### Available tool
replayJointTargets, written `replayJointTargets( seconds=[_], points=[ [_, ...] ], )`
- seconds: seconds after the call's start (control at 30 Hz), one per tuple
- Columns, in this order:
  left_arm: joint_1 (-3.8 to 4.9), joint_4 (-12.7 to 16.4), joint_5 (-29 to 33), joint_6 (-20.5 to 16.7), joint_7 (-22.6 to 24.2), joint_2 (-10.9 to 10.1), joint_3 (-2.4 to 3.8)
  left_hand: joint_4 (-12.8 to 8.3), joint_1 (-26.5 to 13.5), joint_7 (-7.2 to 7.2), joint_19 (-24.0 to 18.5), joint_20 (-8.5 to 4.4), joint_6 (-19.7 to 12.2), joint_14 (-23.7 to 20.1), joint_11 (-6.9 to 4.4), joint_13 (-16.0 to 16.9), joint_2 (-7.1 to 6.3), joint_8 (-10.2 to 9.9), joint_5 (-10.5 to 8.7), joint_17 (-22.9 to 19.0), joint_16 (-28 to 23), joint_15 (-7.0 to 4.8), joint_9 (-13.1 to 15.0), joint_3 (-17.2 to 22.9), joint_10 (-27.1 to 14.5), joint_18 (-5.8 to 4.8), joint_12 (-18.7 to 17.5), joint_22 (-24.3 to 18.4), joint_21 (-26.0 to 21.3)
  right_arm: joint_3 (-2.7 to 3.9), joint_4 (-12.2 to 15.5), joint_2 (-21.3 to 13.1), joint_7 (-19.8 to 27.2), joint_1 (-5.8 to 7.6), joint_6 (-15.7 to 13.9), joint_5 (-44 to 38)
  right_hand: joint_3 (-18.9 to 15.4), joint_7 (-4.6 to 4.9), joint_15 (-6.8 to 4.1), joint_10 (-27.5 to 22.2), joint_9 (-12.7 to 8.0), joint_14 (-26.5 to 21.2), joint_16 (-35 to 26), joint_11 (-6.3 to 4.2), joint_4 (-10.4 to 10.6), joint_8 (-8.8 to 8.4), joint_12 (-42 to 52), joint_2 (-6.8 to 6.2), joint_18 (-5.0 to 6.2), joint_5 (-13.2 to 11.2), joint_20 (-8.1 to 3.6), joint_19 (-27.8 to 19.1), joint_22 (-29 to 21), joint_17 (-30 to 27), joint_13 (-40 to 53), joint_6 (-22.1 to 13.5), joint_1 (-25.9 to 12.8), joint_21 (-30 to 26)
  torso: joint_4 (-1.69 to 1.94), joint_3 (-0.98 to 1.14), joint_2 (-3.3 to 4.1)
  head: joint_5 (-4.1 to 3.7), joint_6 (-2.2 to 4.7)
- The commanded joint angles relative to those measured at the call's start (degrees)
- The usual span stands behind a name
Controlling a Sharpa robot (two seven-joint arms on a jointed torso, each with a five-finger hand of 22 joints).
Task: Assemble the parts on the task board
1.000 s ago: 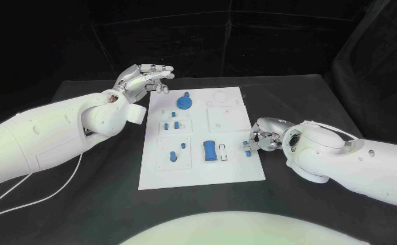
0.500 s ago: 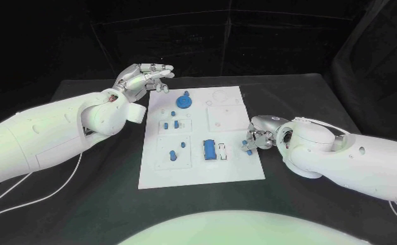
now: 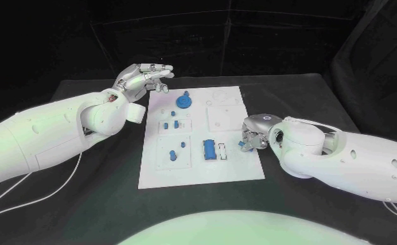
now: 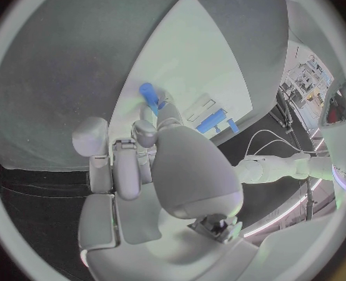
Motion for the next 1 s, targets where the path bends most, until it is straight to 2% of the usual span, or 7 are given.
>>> replayJointTargets(
  seconds=[0.03, 0.1, 0.2, 0.33, 0.6, 0.87, 1.0],
  points=[
    [0.08, 0.08, 0.14, 0.72, 0.13, -0.02, 0.05, -0.06, 0.13, -0.09, -0.06, 0.29, -0.22, -0.33, -0.11, 0.01, 0.49, -0.03, -0.04, -0.06, -0.23, -0.07, 0.03, -0.41, -0.3, 0.77, -0.09, -0.06, -0.17, -0.54, -0.24, -0.14, -1.69, -0.58, 1.93, -1.24, 0.97, -0.43, -0.36, 0.42, -0.14, 3.92, -0.16, -0.48, 1.05, -0.02, 0.48, 1.42, 0.18, 4.63, -0.13, 0.36, 0.32, 5.02, 0.25, 0.32, -0.37, 0.33, -0.02, 0.02, -0.02, 0.03, 0.1],
    [0.08, 0.08, 0.14, 0.72, 0.13, -0.03, 0.05, -0.06, 0.13, -0.09, -0.06, 0.29, -0.22, -0.33, -0.11, 0.01, 0.49, -0.03, -0.04, -0.06, -0.23, -0.07, 0.03, -0.41, -0.3, 0.77, -0.09, -0.06, -0.17, -0.54, 0.04, -0.32, -1.68, -0.58, 0.27, -0.07, 1.68, -0.57, -0.47, 0.65, -0.32, 3.99, 0.0, -0.55, 2.05, -0.51, 0.78, 2.1, 0.13, 8.47, -0.21, 0.6, 0.66, 5.3, 0.53, 0.35, -1.31, 0.54, -0.03, 0.03, -0.02, 0.06, 0.13],
    [0.08, 0.09, 0.14, 0.73, 0.12, -0.05, 0.05, -0.06, 0.13, -0.09, -0.06, 0.29, -0.22, -0.33, -0.11, 0.01, 0.49, -0.03, -0.04, -0.06, -0.23, -0.07, 0.03, -0.41, -0.3, 0.77, -0.09, -0.06, -0.17, -0.53, 0.79, -0.82, -1.14, -0.59, -4.1, 3.23, 3.08, -0.5, -0.51, 0.77, -0.67, 4.09, 0.24, -0.5, 2.88, -1.34, 1.15, 2.09, 0.09, 12.88, -0.3, 0.78, 0.93, 5.73, 0.92, 0.18, -1.67, 0.72, -0.03, 0.05, -0.01, 0.09, 0.15],
    [0.08, 0.07, 0.14, 0.73, 0.1, -0.05, 0.04, -0.06, 0.13, -0.09, -0.06, 0.29, -0.22, -0.33, -0.11, 0.01, 0.49, -0.03, -0.04, -0.06, -0.23, -0.07, 0.03, -0.41, -0.3, 0.77, -0.09, -0.06, -0.17, -0.52, 1.96, -1.54, 0.21, -0.58, -9.14, 8.77, 4.96, -0.53, -0.52, 0.86, -0.88, 4.17, 0.46, -0.51, 3.54, -1.85, 1.44, 2.09, 0.04, 15.62, -0.31, 0.91, 1.2, 6.1, 1.23, 0.29, -1.71, 0.89, 0.01, 0.03, 0.01, 0.04, 0.24],
    [0.07, 0.05, 0.13, 0.77, 0.08, -0.01, 0.03, -0.06, 0.13, -0.09, -0.06, 0.29, -0.22, -0.33, -0.11, 0.01, 0.49, -0.03, -0.04, -0.06, -0.23, -0.07, 0.03, -0.41, -0.3, 0.77, -0.09, -0.06, -0.17, -0.5, 4.05, -2.43, 3.12, -0.56, -15.38, 18.73, 8.01, -0.54, -0.52, 1.17, -1.11, 4.26, 0.74, -0.49, 5.36, -2.49, 1.83, 0.77, -0.03, 17.25, -0.29, 1.15, 1.69, 6.58, 1.62, 0.81, -3.01, 1.21, 0.01, 0.03, 0.07, 0.11, 0.14],
    [0.06, 0.03, 0.13, 0.81, 0.07, 0.03, 0.02, -0.07, 0.19, -0.09, -0.05, 0.3, -0.23, -0.37, -0.11, 0.01, 0.53, -0.01, -0.03, -0.07, -0.21, -0.07, 0.03, -0.44, -0.35, 0.77, -0.07, -0.1, -0.22, -0.5, 4.2, -1.72, 3.27, -0.55, -14.17, 23.27, 9.19, -0.53, -0.49, 1.22, -1.19, 4.27, 0.77, -0.47, 6.29, -2.77, 1.8, -0.24, -0.02, 17.17, -0.27, 1.12, 1.7, 6.62, 1.63, 1.05, -3.9, 1.23, 0.04, -0.03, 0.03, 0.07, 0.11],
    [0.06, 0.06, 0.13, 0.84, 0.05, 0.06, 0.02, -0.07, 0.19, -0.09, -0.05, 0.3, -0.23, -0.37, -0.11, 0.01, 0.53, -0.01, -0.03, -0.07, -0.21, -0.07, 0.03, -0.44, -0.35, 0.77, -0.07, -0.1, -0.22, -0.5, 4.04, -0.99, 3.16, -0.55, -13.8, 24.6, 9.83, -0.61, -0.52, 1.41, -1.15, 4.28, 0.81, -0.52, 6.75, -2.75, 2.04, -0.69, -0.04, 17.09, -0.28, 1.2, 1.87, 6.7, 1.82, 1.45, -4.34, 1.33, 0.05, 0.02, 0.06, 0.13, 0.09]
  ],
)
